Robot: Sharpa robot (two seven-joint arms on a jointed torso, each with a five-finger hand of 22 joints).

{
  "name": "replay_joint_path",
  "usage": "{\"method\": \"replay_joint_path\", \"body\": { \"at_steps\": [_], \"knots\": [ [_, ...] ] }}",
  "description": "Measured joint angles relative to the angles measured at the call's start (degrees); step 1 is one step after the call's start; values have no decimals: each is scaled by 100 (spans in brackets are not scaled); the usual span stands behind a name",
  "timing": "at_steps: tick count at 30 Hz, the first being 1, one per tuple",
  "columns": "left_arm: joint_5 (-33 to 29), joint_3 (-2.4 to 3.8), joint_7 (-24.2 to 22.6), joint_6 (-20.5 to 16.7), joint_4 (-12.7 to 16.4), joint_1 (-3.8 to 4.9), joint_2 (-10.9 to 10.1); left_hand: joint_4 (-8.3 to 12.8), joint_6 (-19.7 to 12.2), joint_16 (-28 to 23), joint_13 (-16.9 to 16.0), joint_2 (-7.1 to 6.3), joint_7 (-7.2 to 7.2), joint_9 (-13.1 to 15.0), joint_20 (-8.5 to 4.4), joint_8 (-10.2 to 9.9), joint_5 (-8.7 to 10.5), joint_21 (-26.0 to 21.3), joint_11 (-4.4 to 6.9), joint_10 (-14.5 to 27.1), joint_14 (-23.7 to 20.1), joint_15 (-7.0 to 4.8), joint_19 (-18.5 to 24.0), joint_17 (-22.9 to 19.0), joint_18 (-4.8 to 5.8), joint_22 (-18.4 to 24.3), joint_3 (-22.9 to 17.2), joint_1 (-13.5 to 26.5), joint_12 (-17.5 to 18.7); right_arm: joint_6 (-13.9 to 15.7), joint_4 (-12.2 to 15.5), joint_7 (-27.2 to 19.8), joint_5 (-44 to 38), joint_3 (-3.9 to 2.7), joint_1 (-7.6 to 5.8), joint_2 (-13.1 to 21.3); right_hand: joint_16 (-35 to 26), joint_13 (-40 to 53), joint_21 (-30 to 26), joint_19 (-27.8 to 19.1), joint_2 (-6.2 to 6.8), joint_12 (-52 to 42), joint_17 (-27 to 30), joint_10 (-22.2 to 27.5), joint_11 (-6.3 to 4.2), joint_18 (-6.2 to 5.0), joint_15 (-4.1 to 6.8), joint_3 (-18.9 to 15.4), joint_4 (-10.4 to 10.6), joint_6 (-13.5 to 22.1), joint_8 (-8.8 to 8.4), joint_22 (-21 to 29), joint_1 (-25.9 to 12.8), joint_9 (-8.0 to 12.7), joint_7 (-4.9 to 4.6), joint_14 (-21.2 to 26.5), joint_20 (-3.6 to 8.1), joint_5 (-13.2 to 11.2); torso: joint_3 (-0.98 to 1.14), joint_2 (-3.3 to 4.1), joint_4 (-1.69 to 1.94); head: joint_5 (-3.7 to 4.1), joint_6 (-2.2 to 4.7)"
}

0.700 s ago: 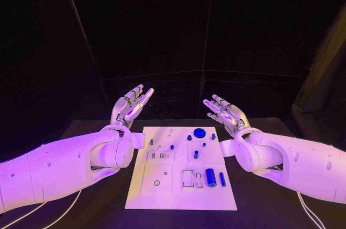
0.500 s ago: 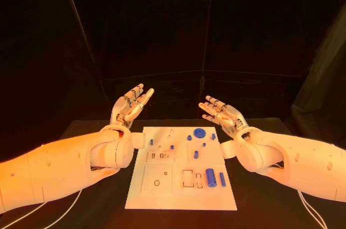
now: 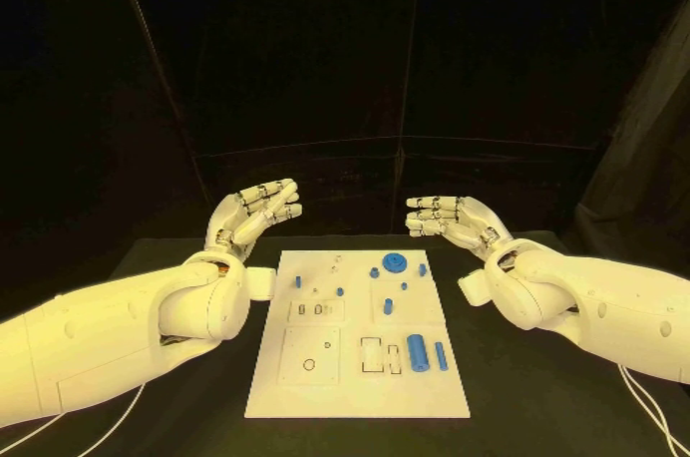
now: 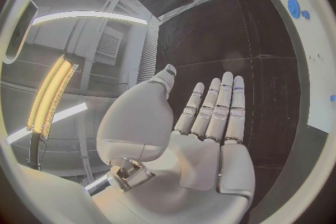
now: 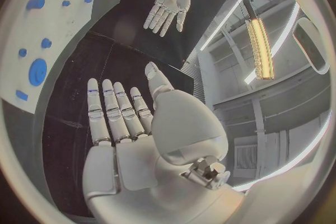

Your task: Assemble the parts on the task board

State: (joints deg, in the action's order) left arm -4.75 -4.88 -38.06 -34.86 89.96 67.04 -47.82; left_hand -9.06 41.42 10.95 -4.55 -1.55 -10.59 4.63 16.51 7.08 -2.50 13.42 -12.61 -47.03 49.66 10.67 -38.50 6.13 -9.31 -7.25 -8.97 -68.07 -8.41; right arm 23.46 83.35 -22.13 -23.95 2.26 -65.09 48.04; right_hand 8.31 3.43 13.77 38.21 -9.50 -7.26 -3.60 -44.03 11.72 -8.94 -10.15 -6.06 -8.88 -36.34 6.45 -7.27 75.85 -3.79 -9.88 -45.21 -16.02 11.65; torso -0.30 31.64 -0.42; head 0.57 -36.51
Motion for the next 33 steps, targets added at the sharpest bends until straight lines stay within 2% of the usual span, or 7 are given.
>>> {"method": "replay_joint_path", "body": {
  "at_steps": [4,11,18,20,22,30,33],
  "knots": [
    [102,-1,6,150,127,0,-129,178,655,55,24,20,-128,35,-44,102,0,137,106,-448,412,-110,-451,3,-92,-12,20,-191,-28,-42,-106,64,-562,-7,-117,3,55,0,240,474,6,-4,-3,-642,-79,0,110,47,-203,-680,18,-75,97,-7,-110,-725,81,0,3,85,10,7,29],
    [296,-4,31,353,470,1,-391,373,1004,70,70,96,-259,-13,-175,109,1,190,219,-861,839,-251,-949,13,-94,4,75,-287,-12,-123,-338,373,-1910,-9,-430,-93,132,5,720,1185,-32,31,-45,-1406,-232,-90,346,100,-514,-1397,18,-252,195,-7,-245,-1695,307,0,14,321,53,54,166],
    [437,-18,83,513,783,-18,-494,444,1041,11,81,98,-260,-51,-196,51,1,190,217,-900,884,-258,-1043,18,-93,52,111,-331,92,-242,-638,1025,-3694,-18,-677,-374,317,4,1475,1731,12,187,-179,-1925,-404,-89,627,143,-663,-1836,-19,-640,286,-6,-136,-2673,624,0,-1,569,115,143,305],
    [465,-22,101,556,834,-27,-493,476,1040,-18,82,101,-260,-62,-188,28,1,188,217,-900,884,-258,-1053,11,-93,75,116,-334,115,-300,-720,1260,-4260,-21,-712,-479,575,9,2252,2097,75,331,-391,-2207,-539,-89,851,143,-744,-2101,-120,-1080,349,-6,-32,-3555,854,-42,-9,637,144,172,335],
    [489,-25,116,591,853,-31,-484,499,1041,-88,88,101,-260,-76,-188,-21,1,132,217,-900,871,-245,-1053,-6,-93,108,139,-334,189,-352,-781,1452,-4720,-21,-727,-569,738,9,2635,2198,98,352,-532,-2252,-588,-88,936,138,-751,-2180,-165,-1299,321,-6,26,-3836,952,-46,-16,702,175,200,357],
    [574,-30,171,696,878,-37,-464,489,1040,-148,87,100,-260,-76,-188,-63,1,78,216,-900,852,-226,-1052,-24,-93,148,177,-334,225,-676,-916,2093,-6197,-27,-777,-860,1941,13,3460,2273,187,352,-1266,-2174,-678,-88,985,138,-751,-2218,-251,-1811,233,2,84,-3885,1028,-247,-41,881,270,278,392],
    [594,-31,188,724,887,-38,-461,489,1040,-148,87,100,-260,-75,-188,-63,1,78,217,-900,851,-226,-1052,-24,-92,155,177,-334,225,-837,-956,2257,-6556,-27,-783,-934,2490,17,3934,2328,197,352,-1594,-2072,-638,-88,985,152,-766,-2181,-251,-2277,222,3,120,-3885,1015,-281,-50,932,294,303,398]
  ]
}}
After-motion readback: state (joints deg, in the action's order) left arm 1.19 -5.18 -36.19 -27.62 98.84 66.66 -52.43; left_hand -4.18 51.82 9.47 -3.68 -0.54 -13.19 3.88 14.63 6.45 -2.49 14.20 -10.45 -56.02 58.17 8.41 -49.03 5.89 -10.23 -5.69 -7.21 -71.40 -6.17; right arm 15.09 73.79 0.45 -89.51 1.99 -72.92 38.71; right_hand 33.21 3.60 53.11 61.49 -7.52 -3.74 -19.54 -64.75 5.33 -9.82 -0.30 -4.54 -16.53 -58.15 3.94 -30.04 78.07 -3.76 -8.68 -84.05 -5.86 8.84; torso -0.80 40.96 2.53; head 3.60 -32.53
